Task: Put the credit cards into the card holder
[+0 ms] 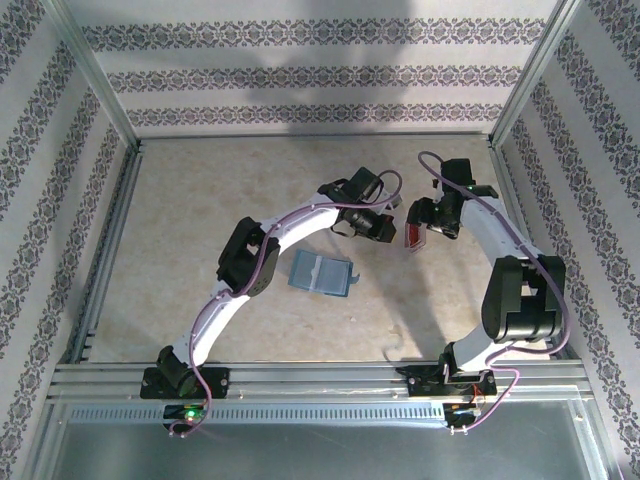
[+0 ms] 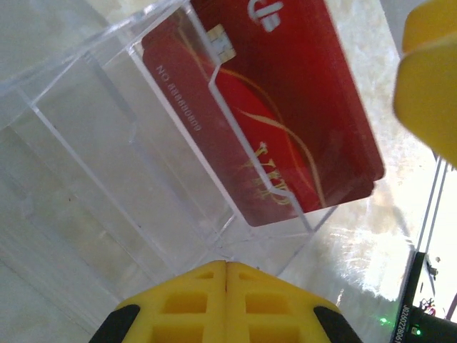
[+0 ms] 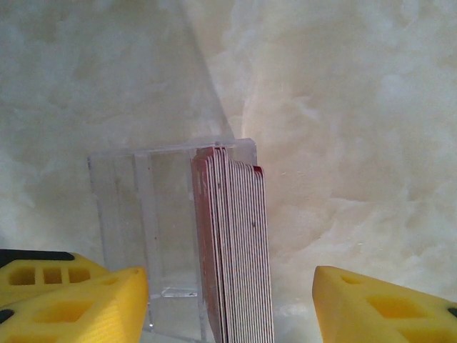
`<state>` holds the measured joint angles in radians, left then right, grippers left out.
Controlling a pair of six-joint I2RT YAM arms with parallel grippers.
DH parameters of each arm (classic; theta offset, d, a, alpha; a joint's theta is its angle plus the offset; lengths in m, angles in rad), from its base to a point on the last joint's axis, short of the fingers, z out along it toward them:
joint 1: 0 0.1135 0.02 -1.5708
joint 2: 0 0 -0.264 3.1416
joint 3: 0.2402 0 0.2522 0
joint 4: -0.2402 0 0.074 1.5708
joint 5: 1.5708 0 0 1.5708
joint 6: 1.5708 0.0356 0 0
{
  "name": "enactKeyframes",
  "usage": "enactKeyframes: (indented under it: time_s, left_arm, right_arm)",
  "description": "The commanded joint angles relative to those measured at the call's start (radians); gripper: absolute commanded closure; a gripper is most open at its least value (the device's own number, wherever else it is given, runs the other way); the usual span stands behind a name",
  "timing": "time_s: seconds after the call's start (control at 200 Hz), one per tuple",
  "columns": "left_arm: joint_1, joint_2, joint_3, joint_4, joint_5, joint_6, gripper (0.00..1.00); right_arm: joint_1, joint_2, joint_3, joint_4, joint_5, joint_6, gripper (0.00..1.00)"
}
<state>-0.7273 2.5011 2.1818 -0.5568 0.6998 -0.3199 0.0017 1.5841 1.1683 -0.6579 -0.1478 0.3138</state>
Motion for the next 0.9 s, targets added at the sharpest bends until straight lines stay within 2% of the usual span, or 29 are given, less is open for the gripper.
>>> enactKeyframes:
  time_s: [0.0, 0.894]
  left_arm:
    - [-0.013, 0.028, 0.024, -0.008, 0.008, 0.004, 1.00]
    - [-0.004, 0.011, -0.070, -0.020, -0.016, 0.016, 1.00]
  right_arm:
    - [-0.009, 0.027, 0.029, 0.000, -0.003, -0.014, 0.38]
    - [-0.009, 0.091, 0.010, -0.023, 0.065, -0.046, 0.41]
